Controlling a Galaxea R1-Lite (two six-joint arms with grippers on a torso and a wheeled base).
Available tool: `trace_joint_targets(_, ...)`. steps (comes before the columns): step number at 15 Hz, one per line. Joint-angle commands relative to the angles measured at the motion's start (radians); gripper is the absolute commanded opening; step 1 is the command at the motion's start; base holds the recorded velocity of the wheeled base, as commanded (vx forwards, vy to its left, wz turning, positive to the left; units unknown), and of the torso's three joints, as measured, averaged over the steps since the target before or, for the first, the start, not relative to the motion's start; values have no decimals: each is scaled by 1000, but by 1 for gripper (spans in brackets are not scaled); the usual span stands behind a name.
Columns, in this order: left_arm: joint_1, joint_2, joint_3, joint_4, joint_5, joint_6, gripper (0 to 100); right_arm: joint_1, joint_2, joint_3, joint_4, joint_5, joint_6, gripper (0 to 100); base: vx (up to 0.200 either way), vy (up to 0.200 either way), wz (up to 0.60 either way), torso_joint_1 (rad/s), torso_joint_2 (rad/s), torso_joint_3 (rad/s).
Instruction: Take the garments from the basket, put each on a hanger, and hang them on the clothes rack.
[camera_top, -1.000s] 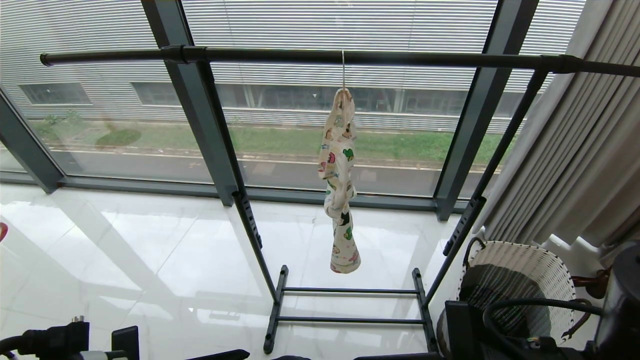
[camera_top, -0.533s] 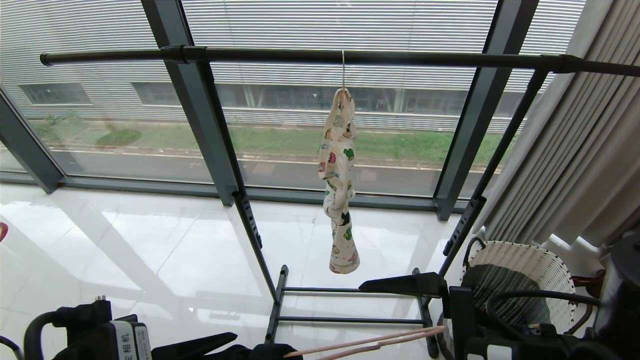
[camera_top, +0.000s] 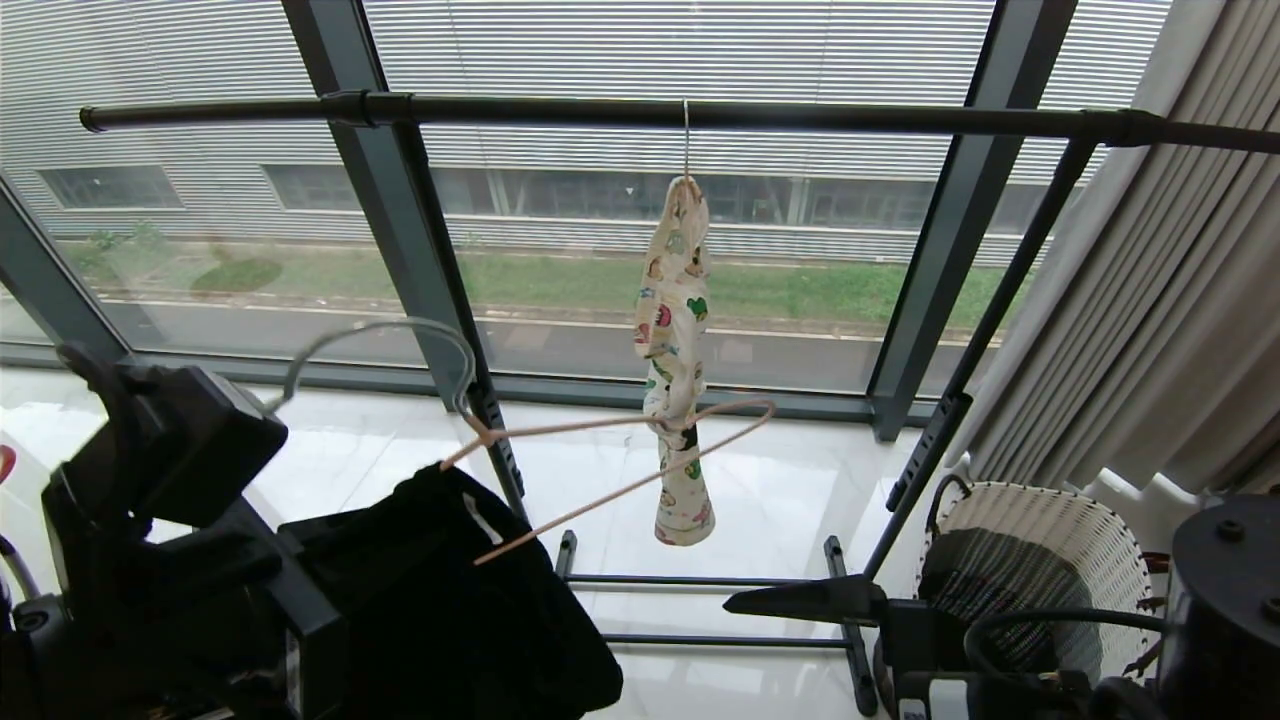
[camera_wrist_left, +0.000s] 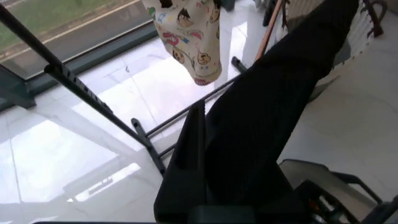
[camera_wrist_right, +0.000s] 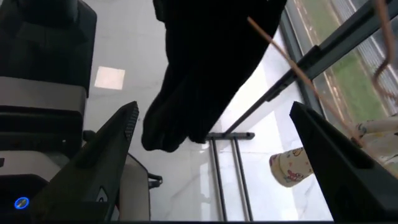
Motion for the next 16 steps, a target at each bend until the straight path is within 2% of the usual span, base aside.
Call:
trace_joint_targets(1, 6, 21, -56, 1, -2, -9, 0, -1, 43, -1, -21, -13, 79, 100, 0, 0, 0, 0, 0, 0)
trace_joint_targets(2, -5, 16, -67, 1, -2, -9, 0, -1, 87, -15, -73, -80, 177, 100, 0, 0, 0, 0, 0, 0)
trace_joint_targets(4, -35, 8, -75, -1, -2, -11, 0, 0, 215, -72, -203, -261, 343, 100, 0, 0, 0, 0, 0, 0)
trace_joint_targets(5, -49, 8, -79, -2, -2, -12, 0, 2, 287, -138, -249, -343, 410, 100, 0, 0, 0, 0, 0, 0)
trace_joint_targets(6, -63, 8, -79, -2, -2, -25, 0, 4, 334, -194, -251, -389, 442, 100, 0, 0, 0, 0, 0, 0)
trace_joint_targets(8, -90, 8, -82, -4, 3, -63, 0, 4, 387, -231, -251, -422, 455, 100, 0, 0, 0, 0, 0, 0)
trace_joint_targets(11, -95, 8, -95, -4, 6, -68, 0, 2, 423, -236, -254, -505, 472, 100, 0, 0, 0, 0, 0, 0)
trace_joint_targets(16, -118, 8, -102, -4, 6, -69, 0, 0, 442, -233, -254, -550, 473, 100, 0, 0, 0, 0, 0, 0)
